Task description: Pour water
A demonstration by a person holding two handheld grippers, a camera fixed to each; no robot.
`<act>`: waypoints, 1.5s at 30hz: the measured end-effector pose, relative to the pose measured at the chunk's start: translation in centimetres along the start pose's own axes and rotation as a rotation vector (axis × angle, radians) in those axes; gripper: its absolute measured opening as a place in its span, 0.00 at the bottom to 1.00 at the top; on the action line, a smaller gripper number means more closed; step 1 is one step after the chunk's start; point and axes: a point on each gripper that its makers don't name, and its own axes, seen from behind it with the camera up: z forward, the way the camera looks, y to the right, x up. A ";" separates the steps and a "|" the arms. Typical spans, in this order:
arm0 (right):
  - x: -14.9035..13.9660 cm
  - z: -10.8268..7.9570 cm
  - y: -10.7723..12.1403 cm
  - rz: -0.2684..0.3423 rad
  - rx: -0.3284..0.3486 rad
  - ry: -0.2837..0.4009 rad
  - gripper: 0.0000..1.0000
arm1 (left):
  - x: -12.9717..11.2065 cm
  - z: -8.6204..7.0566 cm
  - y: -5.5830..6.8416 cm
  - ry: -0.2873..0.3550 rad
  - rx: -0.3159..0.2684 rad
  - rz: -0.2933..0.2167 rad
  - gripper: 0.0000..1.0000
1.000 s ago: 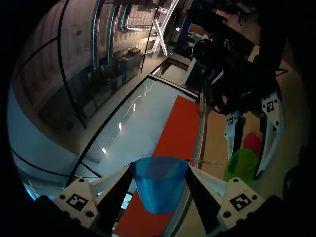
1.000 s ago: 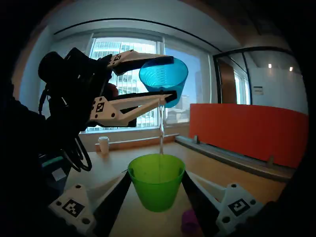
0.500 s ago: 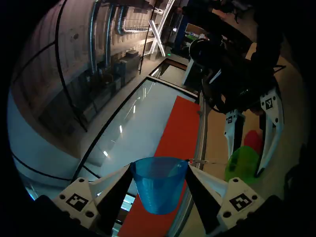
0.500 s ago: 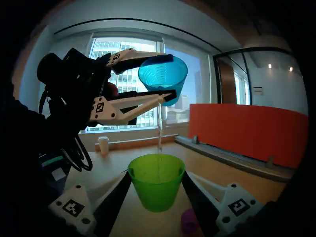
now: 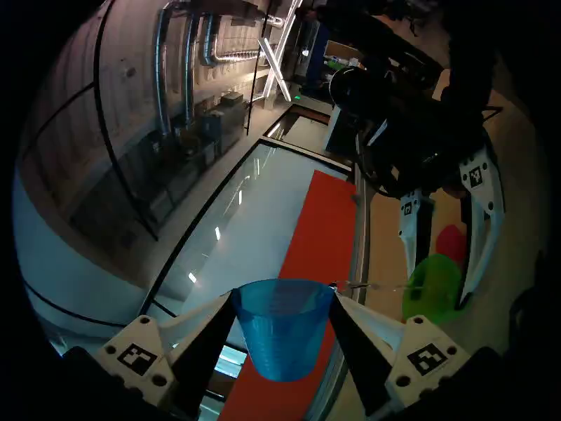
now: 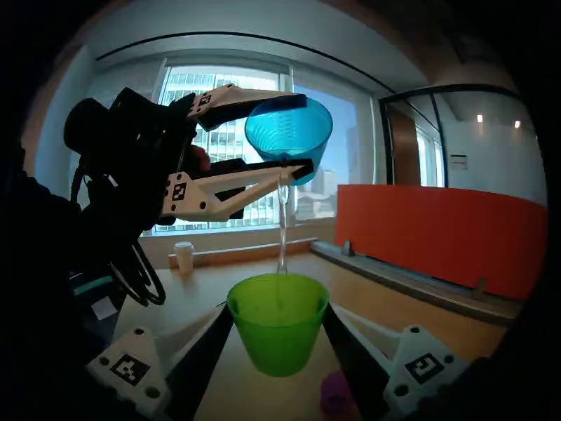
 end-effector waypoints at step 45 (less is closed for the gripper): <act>0.8 -0.1 0.8 -0.012 -0.010 0.011 0.90 | 1.4 0.2 -0.8 0.024 0.002 0.147 0.88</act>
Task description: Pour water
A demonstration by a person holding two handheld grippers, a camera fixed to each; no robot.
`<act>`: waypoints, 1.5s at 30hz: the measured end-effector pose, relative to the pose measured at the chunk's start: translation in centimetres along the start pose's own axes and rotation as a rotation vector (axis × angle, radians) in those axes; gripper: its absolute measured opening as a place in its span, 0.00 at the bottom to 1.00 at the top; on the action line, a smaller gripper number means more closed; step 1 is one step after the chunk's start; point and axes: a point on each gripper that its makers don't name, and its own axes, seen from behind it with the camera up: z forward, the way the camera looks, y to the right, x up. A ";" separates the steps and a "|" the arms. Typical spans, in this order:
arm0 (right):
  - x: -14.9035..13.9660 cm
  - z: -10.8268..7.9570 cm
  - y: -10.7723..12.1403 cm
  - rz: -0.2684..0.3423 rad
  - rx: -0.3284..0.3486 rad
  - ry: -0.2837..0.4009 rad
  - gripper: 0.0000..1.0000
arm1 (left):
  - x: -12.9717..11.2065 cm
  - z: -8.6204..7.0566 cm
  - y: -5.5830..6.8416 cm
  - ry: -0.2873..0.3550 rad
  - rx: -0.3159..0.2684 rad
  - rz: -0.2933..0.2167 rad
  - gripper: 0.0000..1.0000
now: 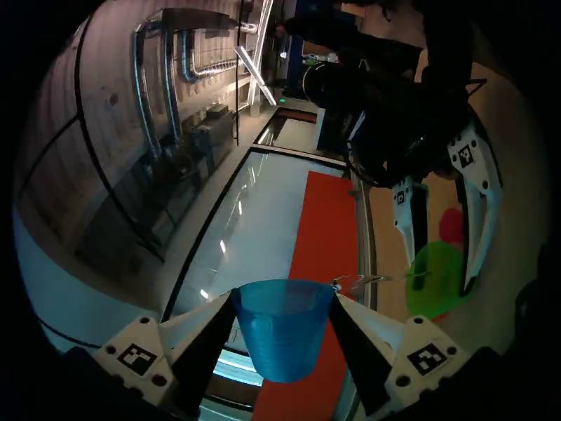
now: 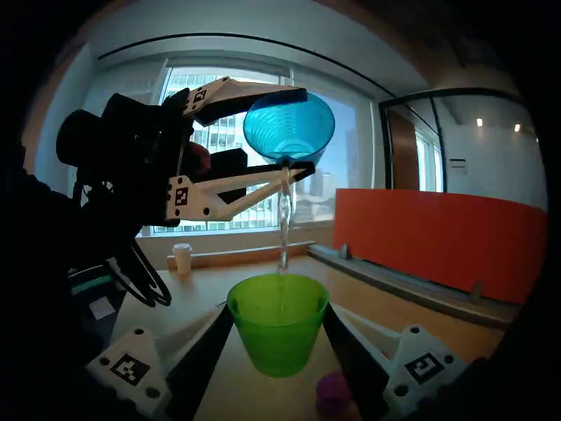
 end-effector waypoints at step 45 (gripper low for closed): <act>0.3 0.2 -0.2 -0.005 0.001 0.005 0.90 | 0.4 0.5 -0.8 -0.005 0.008 0.180 0.89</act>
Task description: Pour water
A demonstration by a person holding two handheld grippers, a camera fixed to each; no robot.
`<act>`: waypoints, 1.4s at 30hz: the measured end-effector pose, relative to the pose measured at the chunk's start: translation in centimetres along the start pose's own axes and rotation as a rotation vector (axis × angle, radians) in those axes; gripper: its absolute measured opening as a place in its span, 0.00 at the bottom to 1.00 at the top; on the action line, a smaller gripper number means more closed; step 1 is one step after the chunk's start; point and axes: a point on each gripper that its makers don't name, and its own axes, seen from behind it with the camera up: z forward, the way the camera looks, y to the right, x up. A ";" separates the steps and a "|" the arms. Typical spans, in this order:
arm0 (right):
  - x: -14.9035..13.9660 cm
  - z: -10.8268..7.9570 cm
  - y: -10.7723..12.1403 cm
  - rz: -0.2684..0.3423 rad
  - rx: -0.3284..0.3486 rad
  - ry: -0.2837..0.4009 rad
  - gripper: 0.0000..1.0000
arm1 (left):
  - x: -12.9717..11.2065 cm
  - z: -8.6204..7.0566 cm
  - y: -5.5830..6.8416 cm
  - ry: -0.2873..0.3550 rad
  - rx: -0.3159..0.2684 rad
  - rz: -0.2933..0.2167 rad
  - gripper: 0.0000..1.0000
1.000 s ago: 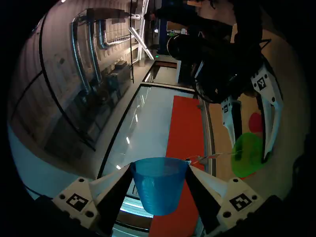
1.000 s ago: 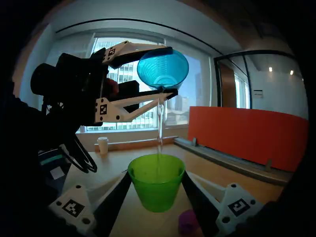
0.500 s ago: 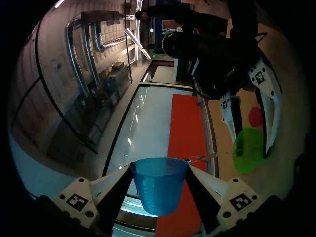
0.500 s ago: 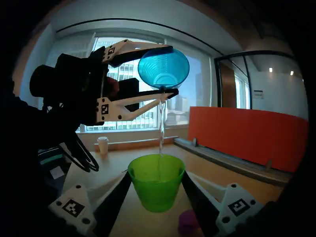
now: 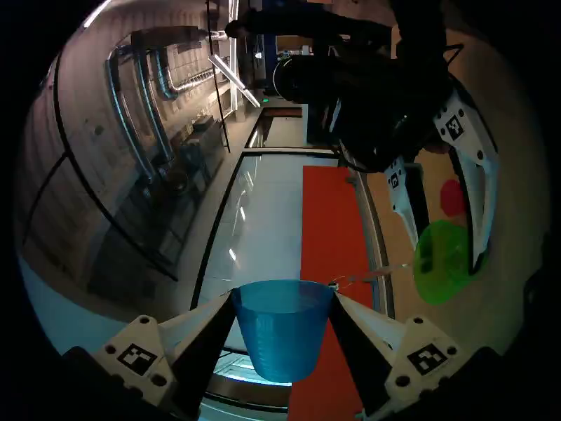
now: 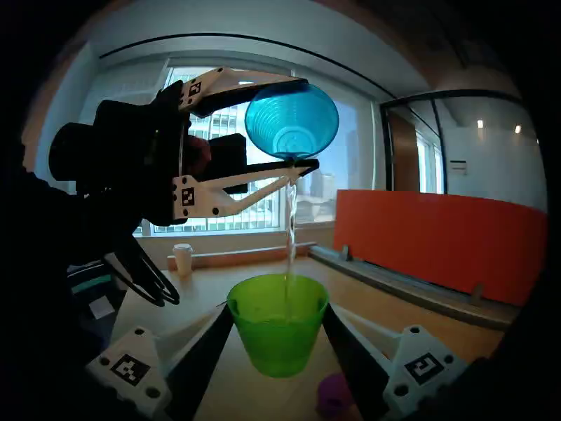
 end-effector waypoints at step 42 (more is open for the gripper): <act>0.1 0.2 0.4 0.000 -0.005 0.008 0.90 | 1.3 -0.1 0.4 0.013 0.009 0.159 0.88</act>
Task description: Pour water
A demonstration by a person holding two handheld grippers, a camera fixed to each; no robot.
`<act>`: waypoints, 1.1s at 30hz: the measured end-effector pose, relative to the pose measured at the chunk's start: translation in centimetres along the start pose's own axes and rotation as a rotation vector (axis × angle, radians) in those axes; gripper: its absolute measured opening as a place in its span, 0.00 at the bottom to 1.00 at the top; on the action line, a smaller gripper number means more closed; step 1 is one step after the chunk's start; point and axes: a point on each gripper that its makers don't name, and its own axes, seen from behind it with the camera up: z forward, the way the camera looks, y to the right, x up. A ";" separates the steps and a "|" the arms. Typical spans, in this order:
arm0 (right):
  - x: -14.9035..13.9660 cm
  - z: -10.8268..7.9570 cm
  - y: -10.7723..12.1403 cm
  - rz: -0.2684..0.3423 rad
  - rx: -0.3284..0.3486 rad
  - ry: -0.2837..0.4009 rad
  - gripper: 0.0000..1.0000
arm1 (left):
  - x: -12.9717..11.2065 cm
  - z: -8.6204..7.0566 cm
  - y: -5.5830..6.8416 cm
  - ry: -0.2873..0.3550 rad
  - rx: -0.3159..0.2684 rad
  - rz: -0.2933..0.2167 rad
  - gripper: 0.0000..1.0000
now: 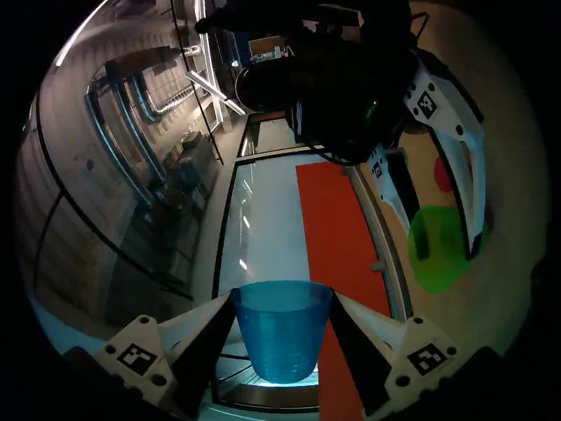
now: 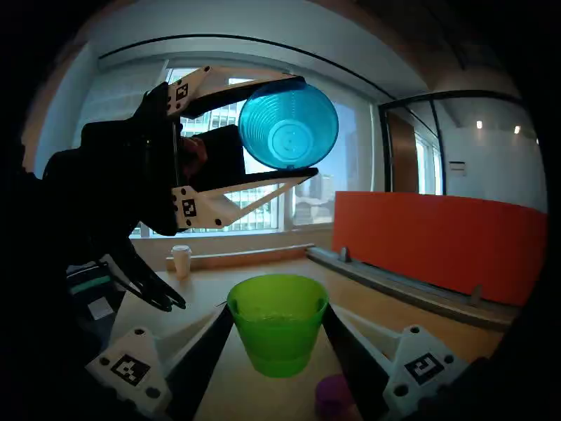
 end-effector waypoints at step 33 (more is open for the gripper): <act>1.2 -1.0 0.2 -0.003 -0.011 0.051 0.90 | -3.5 0.1 -0.5 -0.050 -0.020 -0.732 0.88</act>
